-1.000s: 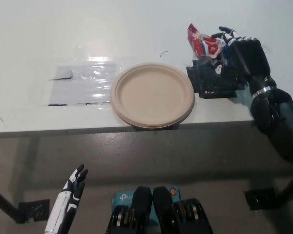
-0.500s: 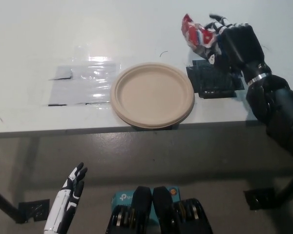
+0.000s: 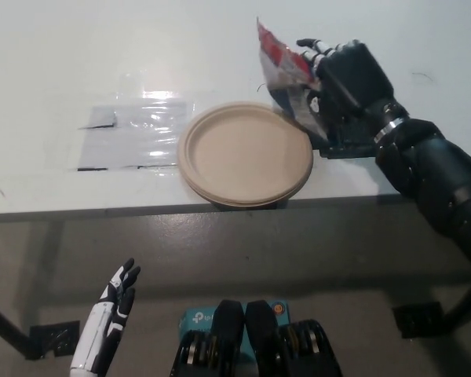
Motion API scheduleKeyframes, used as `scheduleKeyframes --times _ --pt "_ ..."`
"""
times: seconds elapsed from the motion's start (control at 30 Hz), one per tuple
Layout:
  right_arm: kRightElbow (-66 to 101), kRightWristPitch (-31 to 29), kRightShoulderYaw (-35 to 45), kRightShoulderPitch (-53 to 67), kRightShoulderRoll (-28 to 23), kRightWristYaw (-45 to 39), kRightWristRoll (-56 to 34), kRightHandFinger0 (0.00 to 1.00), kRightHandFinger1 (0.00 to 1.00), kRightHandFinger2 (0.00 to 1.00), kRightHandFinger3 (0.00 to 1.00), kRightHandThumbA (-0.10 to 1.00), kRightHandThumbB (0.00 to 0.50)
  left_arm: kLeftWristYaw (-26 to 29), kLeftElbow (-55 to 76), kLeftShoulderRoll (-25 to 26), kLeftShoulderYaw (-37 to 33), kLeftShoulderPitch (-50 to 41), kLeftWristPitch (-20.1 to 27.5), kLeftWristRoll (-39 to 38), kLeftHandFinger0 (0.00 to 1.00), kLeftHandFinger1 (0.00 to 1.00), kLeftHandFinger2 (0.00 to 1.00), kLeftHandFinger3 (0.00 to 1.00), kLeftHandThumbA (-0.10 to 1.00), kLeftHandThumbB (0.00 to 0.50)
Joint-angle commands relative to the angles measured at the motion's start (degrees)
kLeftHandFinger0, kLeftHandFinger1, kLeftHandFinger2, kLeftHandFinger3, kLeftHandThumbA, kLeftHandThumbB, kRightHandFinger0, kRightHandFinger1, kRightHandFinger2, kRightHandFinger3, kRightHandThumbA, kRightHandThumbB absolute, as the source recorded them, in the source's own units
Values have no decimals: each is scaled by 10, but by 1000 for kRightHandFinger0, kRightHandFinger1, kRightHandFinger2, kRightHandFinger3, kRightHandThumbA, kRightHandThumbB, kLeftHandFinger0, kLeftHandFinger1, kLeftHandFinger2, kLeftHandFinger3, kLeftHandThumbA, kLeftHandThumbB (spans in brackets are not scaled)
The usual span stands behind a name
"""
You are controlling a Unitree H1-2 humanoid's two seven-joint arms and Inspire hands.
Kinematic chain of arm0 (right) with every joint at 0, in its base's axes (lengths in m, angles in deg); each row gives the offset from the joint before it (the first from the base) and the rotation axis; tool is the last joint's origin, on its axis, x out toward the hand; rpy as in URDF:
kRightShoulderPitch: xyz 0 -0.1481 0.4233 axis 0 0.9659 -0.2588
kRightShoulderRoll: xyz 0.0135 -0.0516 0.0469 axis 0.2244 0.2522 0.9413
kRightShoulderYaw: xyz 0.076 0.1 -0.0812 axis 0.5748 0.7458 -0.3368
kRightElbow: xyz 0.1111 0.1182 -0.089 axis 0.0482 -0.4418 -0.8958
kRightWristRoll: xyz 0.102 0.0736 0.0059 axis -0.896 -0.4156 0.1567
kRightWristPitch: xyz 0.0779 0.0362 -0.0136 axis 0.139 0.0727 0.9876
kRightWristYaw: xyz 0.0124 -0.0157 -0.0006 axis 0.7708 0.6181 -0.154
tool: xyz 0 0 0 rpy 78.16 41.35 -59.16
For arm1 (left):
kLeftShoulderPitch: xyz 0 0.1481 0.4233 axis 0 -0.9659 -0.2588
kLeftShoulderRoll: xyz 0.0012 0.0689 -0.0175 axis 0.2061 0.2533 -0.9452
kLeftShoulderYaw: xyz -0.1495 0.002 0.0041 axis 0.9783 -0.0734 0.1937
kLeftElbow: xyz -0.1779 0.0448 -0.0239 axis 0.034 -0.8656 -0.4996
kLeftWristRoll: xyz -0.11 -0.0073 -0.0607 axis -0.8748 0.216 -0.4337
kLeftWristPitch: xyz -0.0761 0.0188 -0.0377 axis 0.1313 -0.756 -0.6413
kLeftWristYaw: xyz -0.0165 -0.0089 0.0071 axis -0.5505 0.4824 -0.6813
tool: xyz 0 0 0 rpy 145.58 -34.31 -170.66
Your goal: The robot picks up a small bag of sunflower seeds on the right hand side and take it to the empty plate on the left hand side then pours some sunflower seeds on to the plate.
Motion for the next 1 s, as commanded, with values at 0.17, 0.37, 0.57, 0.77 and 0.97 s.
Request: scheduleKeyframes --times 0.17,0.37,0.57,0.77,0.97 --pt "10 -2 -23 -41 1 39 37 0 232 722 517 -100 311 -6 20 8 2 2 -1 -4 1000 1000 1000 1000 1000 208" --pt "6 -3 -25 -37 4 42 41 0 230 788 583 -100 261 -7 22 9 3 3 -3 -4 1000 1000 1000 1000 1000 209" --pt "-2 -12 -27 -30 7 55 44 0 318 886 684 -100 258 -7 19 9 1 7 -2 -1 1000 1000 1000 1000 1000 210" --pt "-7 43 27 -2 30 -35 -13 11 231 636 717 9 297 -9 19 12 0 7 -1 0 1000 1000 1000 1000 1000 215" --pt "-17 73 91 26 53 -98 -60 507 800 1000 1000 298 393 -7 18 13 1 9 -1 1 1000 1000 1000 1000 1000 210"
